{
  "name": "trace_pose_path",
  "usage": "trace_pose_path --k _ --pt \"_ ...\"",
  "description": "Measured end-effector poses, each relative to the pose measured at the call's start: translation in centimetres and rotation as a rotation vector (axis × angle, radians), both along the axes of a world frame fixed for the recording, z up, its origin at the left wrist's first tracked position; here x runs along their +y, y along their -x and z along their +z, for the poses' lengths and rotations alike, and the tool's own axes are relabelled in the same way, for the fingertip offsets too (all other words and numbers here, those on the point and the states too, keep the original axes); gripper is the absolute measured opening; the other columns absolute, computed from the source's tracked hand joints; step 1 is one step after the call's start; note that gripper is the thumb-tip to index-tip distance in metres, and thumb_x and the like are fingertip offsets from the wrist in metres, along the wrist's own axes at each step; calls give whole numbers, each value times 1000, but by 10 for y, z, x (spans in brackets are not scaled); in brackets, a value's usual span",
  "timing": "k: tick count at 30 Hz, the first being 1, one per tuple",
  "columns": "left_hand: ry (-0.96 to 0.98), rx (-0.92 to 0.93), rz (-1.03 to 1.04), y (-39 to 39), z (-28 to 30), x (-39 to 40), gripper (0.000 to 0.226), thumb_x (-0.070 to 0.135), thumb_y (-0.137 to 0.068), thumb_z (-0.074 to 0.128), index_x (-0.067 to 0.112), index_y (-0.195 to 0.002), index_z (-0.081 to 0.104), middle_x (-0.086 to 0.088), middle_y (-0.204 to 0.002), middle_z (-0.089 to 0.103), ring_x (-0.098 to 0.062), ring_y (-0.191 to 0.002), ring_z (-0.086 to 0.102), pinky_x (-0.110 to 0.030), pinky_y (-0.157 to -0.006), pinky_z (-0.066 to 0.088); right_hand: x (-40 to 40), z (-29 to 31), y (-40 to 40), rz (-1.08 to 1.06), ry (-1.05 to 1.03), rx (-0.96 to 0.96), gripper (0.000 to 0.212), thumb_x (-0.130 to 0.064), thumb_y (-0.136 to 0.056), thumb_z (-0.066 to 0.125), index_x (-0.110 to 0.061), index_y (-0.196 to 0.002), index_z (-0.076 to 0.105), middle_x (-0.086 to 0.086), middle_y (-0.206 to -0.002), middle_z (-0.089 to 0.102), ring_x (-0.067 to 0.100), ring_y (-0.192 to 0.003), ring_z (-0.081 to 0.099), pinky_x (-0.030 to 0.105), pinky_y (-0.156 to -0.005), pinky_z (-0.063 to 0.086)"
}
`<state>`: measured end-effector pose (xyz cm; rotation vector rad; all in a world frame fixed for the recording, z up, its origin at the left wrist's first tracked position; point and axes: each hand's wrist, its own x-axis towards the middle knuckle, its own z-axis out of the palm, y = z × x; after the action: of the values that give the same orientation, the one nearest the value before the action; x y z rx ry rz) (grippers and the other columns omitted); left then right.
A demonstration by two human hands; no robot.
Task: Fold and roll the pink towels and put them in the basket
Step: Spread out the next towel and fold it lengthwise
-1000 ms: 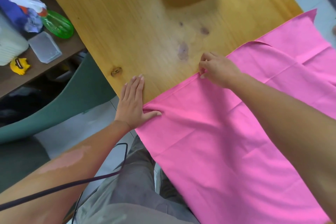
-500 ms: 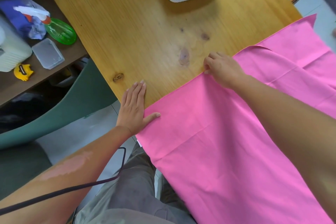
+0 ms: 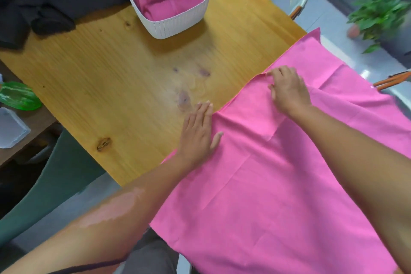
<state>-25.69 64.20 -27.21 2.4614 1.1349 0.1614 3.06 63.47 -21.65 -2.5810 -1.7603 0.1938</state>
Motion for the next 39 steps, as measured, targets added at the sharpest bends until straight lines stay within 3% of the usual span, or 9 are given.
trace_pose_path --k 3,6,10,13,25,27,31,34,39 --pt "32 58 40 -36 -12 -4 90 61 -98 37 3 -160 8 -12 -169 7 -26 -157 2 -44 -125 8 -8 1 -36 -139 44 -12 49 -20 -93 64 -9 -138 48 17 -134 50 38 -122 45 49 -100 37" --pt "-27 106 93 -48 -24 -6 95 69 -98 28 2 -160 3 -14 -169 3 -27 -157 -1 -45 -127 2 -14 -3 -65 -238 164 58 56 -26 -95 63 -10 -144 42 16 -141 48 36 -130 41 47 -108 33" --pt "-80 108 127 -49 -32 -8 96 70 -98 27 -1 -159 3 -15 -169 5 -27 -157 2 -46 -127 7 -16 -12 -85 -227 146 76 26 -26 -95 63 -13 -117 62 12 -120 61 33 -118 49 43 -101 36" --pt "-94 125 133 -49 -32 -8 96 69 -99 26 -2 -159 2 -16 -169 3 -27 -157 1 -46 -127 8 -13 -13 -89 -223 87 60 13 -22 -94 64 -12 -101 67 12 -109 63 34 -111 52 42 -95 37" --pt "-107 201 130 -54 -30 -7 91 63 -98 31 5 -161 2 -15 -169 -3 -27 -157 -4 -50 -126 9 -8 -23 -87 -339 29 -49 16 -21 -99 54 -10 -108 61 13 -115 58 34 -113 51 45 -96 38" --pt "-115 205 131 -54 -31 -8 91 63 -98 31 4 -161 3 -15 -169 -3 -26 -157 -5 -50 -126 10 -5 -23 -86 -344 -10 6 22 -27 -99 53 -11 -113 60 12 -120 57 33 -117 49 45 -99 38" --pt "-134 196 130 -54 -33 -7 91 63 -97 29 3 -161 5 -15 -169 0 -27 -157 -3 -51 -125 11 18 -17 -82 -194 -29 329 35 -36 -94 63 -15 -121 60 6 -124 57 27 -123 47 43 -104 41" --pt "-146 208 133 -54 -34 -7 91 64 -97 29 3 -160 5 -16 -169 0 -27 -157 -3 -51 -125 12 33 -21 -76 -135 13 329 27 -35 -91 66 -16 -109 64 7 -116 58 26 -120 47 42 -102 41" --pt "-150 187 145 -54 -36 -8 91 64 -97 33 8 -162 2 -15 -169 0 -27 -157 -2 -51 -125 12 43 -25 -81 -218 -32 317 17 -27 -93 62 -13 -97 68 10 -107 63 30 -113 52 41 -95 46"
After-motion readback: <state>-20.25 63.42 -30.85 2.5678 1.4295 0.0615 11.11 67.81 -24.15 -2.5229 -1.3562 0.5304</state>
